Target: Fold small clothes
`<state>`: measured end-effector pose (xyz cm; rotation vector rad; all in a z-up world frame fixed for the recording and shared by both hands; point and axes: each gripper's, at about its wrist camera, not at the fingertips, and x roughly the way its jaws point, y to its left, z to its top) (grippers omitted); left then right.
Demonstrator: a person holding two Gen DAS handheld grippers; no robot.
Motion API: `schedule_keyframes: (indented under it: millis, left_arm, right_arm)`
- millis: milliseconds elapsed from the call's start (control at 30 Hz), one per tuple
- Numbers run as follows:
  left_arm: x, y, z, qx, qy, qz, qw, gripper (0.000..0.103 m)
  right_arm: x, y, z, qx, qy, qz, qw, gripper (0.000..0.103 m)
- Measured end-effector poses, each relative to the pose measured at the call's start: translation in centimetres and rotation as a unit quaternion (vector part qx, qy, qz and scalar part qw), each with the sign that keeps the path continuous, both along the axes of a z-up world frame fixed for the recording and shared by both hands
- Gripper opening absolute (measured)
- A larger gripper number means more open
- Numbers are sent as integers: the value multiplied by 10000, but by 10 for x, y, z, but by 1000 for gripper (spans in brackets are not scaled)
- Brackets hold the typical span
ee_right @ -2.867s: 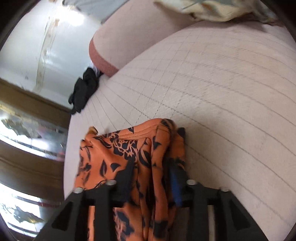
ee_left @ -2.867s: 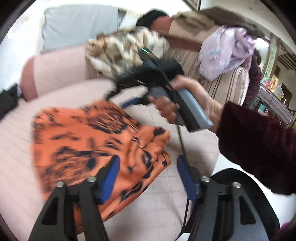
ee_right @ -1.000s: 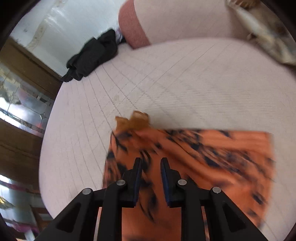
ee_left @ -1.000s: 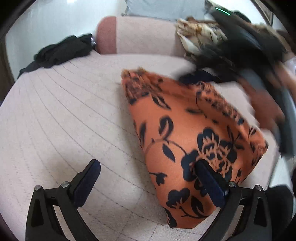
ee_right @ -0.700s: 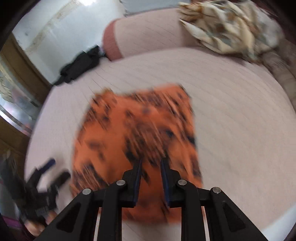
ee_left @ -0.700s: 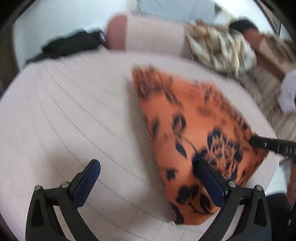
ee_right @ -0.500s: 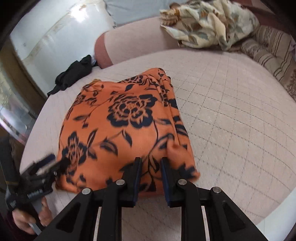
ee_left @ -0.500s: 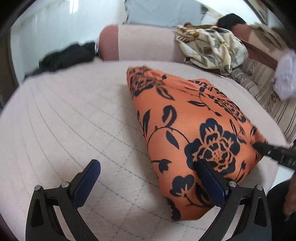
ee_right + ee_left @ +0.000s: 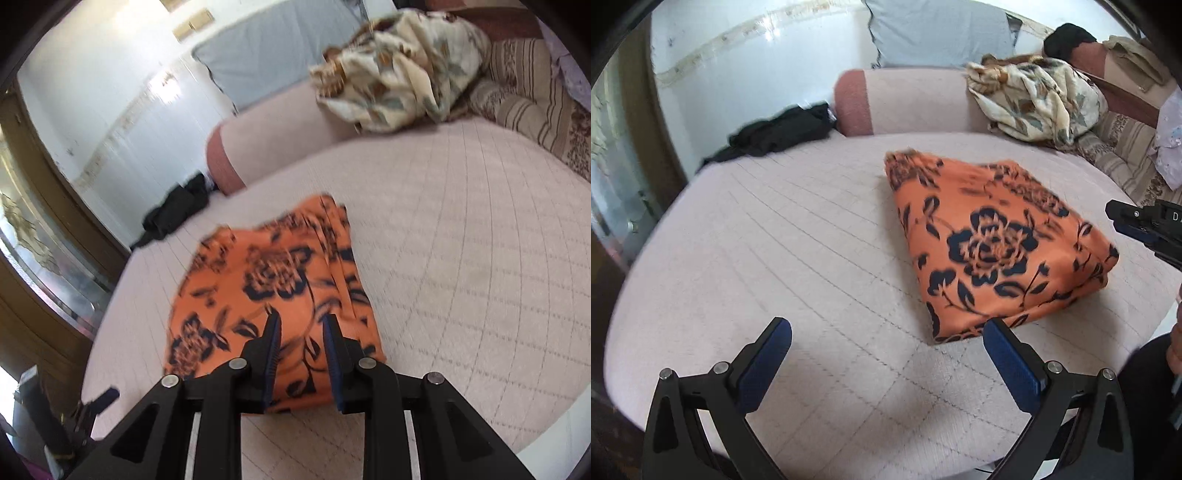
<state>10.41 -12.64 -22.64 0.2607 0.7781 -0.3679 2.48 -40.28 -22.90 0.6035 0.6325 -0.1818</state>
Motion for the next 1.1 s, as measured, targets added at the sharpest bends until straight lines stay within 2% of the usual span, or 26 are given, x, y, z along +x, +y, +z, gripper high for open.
schedule_keyframes:
  millis: [33, 100, 200, 367, 467, 567, 667, 800, 933, 1100]
  left_arm:
    - [-3, -1, 7, 24, -73, 67, 9999, 103]
    - [-7, -5, 29, -60, -238, 186, 9995, 103]
    - [-8, -10, 59, -418, -321, 331, 9981, 103]
    - [-14, -16, 105, -679, -621, 763, 9928, 103]
    - [-25, -20, 127, -454, -1203, 910, 9875, 103]
    - [-36, -24, 141, -130, -1708, 740, 9824, 103]
    - [-43, -25, 150, -53, -1992, 609, 9781, 103]
    - [-49, -30, 154, -96, -2107, 381, 9768, 103]
    - [-46, -37, 148, -54, -1965, 61, 9805, 103]
    - [-40, -41, 137, 119, -1730, 193, 9847, 103]
  right_arm:
    - [-5, -2, 6, 35, -119, -37, 9999, 38]
    - [-9, -7, 10, 219, -394, -156, 9989, 70]
    - [-22, -16, 16, 395, -799, -333, 9955, 70]
    - [-42, -29, 23, 477, -1032, -620, 9916, 70]
    - [-52, -35, 28, 344, -1202, -799, 9889, 70]
    - [-58, -38, 33, 184, -1336, -966, 9861, 70]
    - [-61, -38, 36, 91, -1421, -1063, 9841, 70]
    - [-60, -30, 41, -190, -1492, -1100, 9825, 70]
    - [-56, -21, 45, -455, -1499, -1080, 9817, 70]
    - [-48, -16, 42, -516, -1428, -1091, 9824, 70]
